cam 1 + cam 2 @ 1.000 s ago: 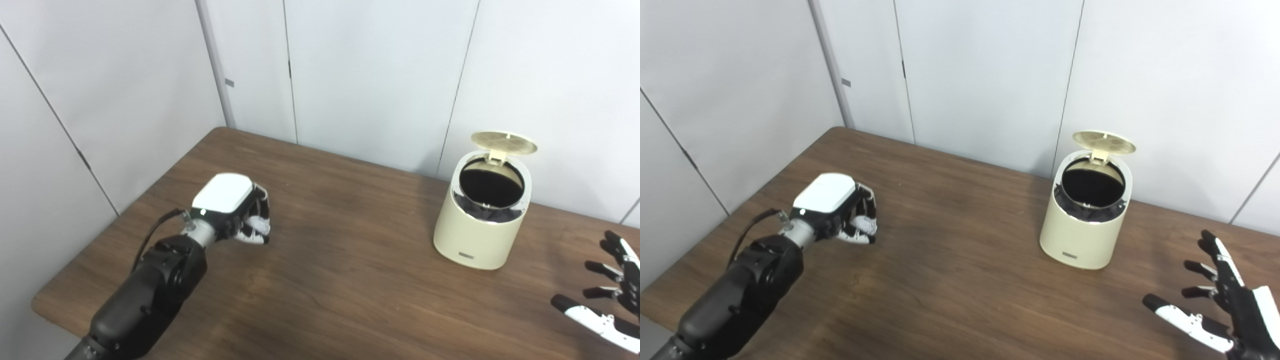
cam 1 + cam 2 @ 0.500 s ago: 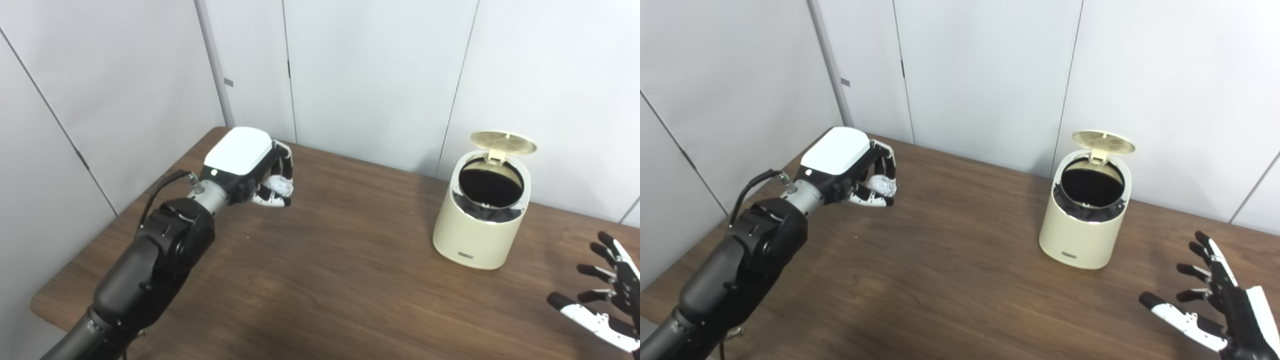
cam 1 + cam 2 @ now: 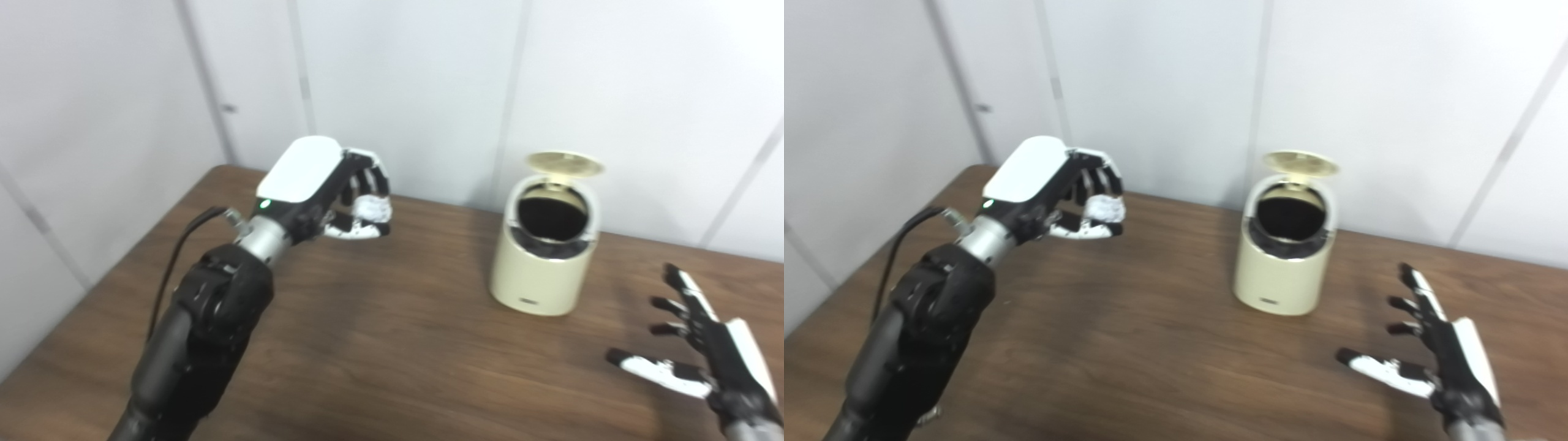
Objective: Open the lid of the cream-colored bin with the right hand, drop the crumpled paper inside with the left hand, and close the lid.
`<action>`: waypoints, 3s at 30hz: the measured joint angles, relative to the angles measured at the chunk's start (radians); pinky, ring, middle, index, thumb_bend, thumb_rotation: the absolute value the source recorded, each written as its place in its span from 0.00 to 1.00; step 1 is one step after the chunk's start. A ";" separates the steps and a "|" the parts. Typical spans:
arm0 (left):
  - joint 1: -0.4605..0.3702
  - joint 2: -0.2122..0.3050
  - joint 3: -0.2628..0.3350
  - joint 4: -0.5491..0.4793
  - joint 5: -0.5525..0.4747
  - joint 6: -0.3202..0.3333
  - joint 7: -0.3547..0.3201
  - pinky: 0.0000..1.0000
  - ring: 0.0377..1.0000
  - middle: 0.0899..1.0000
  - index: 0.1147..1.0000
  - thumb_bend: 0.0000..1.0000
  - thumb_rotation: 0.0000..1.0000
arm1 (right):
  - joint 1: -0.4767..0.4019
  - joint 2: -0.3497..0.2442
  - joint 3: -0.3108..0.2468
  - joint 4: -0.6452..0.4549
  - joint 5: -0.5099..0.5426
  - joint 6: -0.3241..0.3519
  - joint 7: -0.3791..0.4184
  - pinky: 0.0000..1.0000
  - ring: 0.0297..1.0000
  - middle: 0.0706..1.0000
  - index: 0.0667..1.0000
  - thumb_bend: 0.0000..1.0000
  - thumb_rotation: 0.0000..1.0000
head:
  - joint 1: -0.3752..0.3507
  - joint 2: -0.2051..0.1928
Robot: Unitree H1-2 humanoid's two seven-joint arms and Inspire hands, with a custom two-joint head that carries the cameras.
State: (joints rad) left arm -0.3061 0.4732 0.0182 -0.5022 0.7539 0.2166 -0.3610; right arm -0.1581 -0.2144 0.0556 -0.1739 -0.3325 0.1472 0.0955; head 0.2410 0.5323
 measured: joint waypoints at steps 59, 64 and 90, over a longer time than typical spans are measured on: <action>-0.220 -0.228 -0.152 0.404 -0.040 -0.282 0.323 0.34 0.36 0.41 0.47 0.50 0.00 | -0.011 0.035 0.075 0.113 -0.073 -0.080 -0.050 0.68 0.83 0.93 0.93 0.80 0.34 | -0.264 -0.117; -0.234 -0.235 -0.161 0.432 -0.039 -0.286 0.338 0.33 0.37 0.41 0.47 0.50 0.00 | -0.012 0.036 0.075 0.113 -0.074 -0.080 -0.051 0.69 0.83 0.93 0.93 0.81 0.34 | -0.267 -0.118; -0.272 -0.291 -0.235 0.568 -0.021 -0.351 0.412 0.34 0.37 0.42 0.46 0.50 0.00 | -0.013 0.041 0.075 0.113 -0.085 -0.079 -0.061 0.69 0.84 0.93 0.93 0.81 0.35 | -0.284 -0.109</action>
State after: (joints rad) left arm -0.5776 0.1819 -0.2166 0.0654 0.7327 -0.1340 0.0508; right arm -0.1707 -0.1737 0.1301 -0.0607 -0.4173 0.0678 0.0342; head -0.0430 0.4234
